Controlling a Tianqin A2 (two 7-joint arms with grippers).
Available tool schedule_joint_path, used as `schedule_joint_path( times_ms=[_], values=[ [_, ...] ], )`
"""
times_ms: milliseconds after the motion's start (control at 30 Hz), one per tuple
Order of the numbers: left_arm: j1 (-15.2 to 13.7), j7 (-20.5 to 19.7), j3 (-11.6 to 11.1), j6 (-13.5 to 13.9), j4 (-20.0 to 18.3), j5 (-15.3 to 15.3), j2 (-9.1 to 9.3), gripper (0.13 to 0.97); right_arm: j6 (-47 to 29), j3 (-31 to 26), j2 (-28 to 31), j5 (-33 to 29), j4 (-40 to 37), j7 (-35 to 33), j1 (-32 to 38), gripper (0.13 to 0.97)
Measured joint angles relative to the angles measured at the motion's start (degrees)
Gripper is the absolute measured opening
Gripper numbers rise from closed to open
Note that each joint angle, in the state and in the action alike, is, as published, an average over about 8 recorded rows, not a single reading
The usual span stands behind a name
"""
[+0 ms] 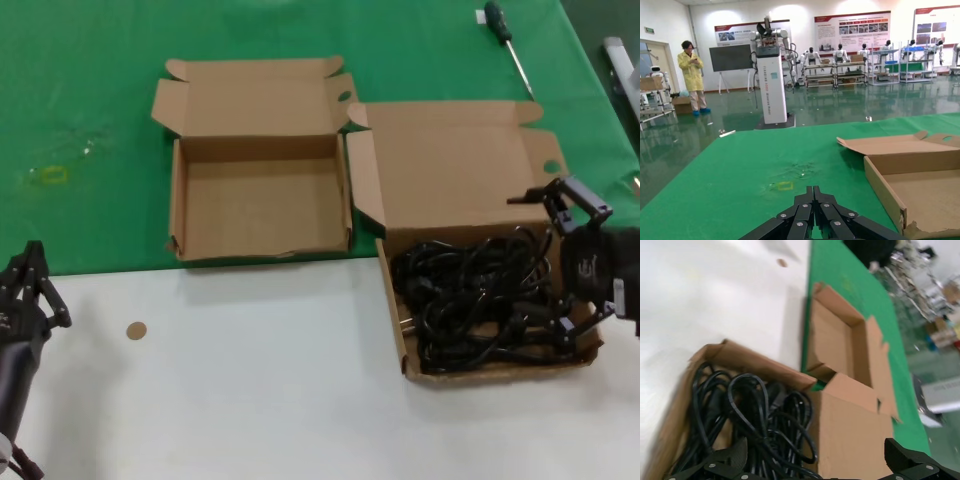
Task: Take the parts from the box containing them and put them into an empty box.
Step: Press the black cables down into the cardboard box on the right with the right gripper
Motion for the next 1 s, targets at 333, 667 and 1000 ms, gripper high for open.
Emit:
schedule_joint_path(
  times_ms=[333,667,1000],
  values=[
    [0.0,0.0,0.0,0.0,0.0,0.0,0.0,0.152,-8.7,-2.8,-1.6,-0.1,-4.0,-9.9,6.0,0.966],
    [0.0,0.0,0.0,0.0,0.0,0.0,0.0,0.152,-12.8,-5.2,-4.1,-1.6,-8.8,-18.0,9.7,0.96],
    [0.0,0.0,0.0,0.0,0.0,0.0,0.0,0.152,-12.0,-5.6,-6.6,-3.0,-13.3,-23.2,12.1,0.917]
  ],
)
